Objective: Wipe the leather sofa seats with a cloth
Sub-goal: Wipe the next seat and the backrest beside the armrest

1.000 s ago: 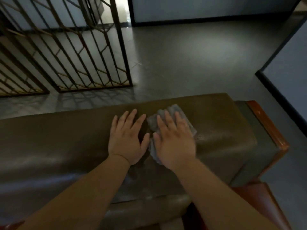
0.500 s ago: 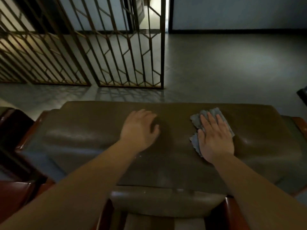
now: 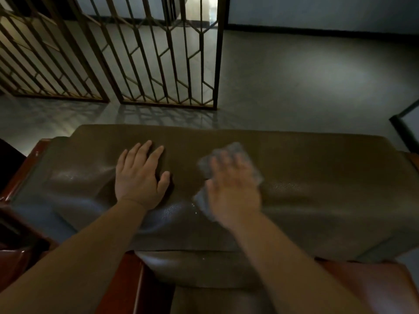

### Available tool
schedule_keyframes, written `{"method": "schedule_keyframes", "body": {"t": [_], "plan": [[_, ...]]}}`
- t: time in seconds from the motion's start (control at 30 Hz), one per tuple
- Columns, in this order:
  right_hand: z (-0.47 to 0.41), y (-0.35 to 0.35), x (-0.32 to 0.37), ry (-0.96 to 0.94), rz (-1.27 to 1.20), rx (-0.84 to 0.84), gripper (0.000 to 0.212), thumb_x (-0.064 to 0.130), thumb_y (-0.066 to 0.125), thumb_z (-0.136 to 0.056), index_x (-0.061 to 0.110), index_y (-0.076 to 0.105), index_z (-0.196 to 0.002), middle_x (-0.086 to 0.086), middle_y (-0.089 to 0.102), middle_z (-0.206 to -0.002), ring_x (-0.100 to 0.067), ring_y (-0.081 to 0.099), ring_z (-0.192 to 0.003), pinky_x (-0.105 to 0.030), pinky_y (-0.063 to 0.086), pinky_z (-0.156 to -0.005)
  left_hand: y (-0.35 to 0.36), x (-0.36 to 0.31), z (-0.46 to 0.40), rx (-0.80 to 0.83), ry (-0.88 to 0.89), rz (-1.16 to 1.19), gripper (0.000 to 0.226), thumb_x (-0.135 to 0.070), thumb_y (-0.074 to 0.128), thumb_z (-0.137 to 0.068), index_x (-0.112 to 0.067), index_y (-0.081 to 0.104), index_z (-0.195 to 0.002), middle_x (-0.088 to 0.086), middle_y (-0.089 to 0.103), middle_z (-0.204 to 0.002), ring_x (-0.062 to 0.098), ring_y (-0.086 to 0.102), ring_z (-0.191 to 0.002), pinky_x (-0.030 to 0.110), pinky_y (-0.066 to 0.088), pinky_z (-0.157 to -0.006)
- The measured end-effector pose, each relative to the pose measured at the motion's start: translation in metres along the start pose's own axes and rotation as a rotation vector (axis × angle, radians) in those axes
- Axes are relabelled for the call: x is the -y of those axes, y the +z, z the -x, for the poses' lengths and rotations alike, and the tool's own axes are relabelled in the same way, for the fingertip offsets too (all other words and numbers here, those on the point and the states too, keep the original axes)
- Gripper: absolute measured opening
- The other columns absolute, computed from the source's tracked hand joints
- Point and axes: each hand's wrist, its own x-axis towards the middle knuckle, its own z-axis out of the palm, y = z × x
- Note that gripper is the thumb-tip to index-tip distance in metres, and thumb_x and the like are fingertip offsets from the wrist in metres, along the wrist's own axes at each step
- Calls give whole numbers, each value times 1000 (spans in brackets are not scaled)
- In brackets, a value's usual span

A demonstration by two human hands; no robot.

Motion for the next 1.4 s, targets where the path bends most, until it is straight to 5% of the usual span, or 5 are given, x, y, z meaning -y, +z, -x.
{"method": "schedule_keyframes", "body": {"t": [0.4, 0.63, 0.9, 1.17, 1.4], "plan": [[26, -15, -100, 607, 43, -18, 78, 63, 18, -101, 15, 43, -157, -17, 36, -164, -38, 29, -153, -53, 17, -127, 9, 5, -1, -56, 29, 36, 72, -56, 41, -90, -26, 46, -155, 9, 41, -162, 32, 32, -152, 49, 16, -128], [-34, -14, 33, -121, -28, 177, 74, 65, 13, -101, 31, 11, -166, -3, 4, -174, -30, -3, -160, -49, 1, -129, 7, 6, 0, -63, 40, 57, 73, -56, 41, -89, -23, 49, -155, 11, 43, -162, 33, 36, -150, 50, 19, -128], [-62, -22, -161, 592, 90, 193, 98, 76, -16, -86, 28, 11, -166, -7, 9, -174, -31, 6, -160, -53, 4, -128, 12, 7, -2, -82, 45, 54, 73, -56, 42, -88, -24, 49, -154, 10, 43, -162, 33, 35, -151, 51, 19, -128], [-71, -28, 20, -176, -64, 239, 79, 67, 1, -96, 32, 11, -166, 2, 4, -174, -24, -2, -160, -45, -3, -129, 14, 9, -1, -97, 58, 65, 73, -55, 44, -88, -23, 52, -153, 11, 44, -161, 35, 38, -149, 53, 21, -127], [-113, -31, -112, 469, 33, 256, 80, 66, 6, -101, 18, 38, -156, -15, 41, -161, -34, 38, -147, -51, 26, -123, 16, 11, -2, -51, 37, 29, 74, -59, 45, -87, -29, 46, -155, 7, 40, -164, 30, 33, -153, 52, 20, -128]]}}
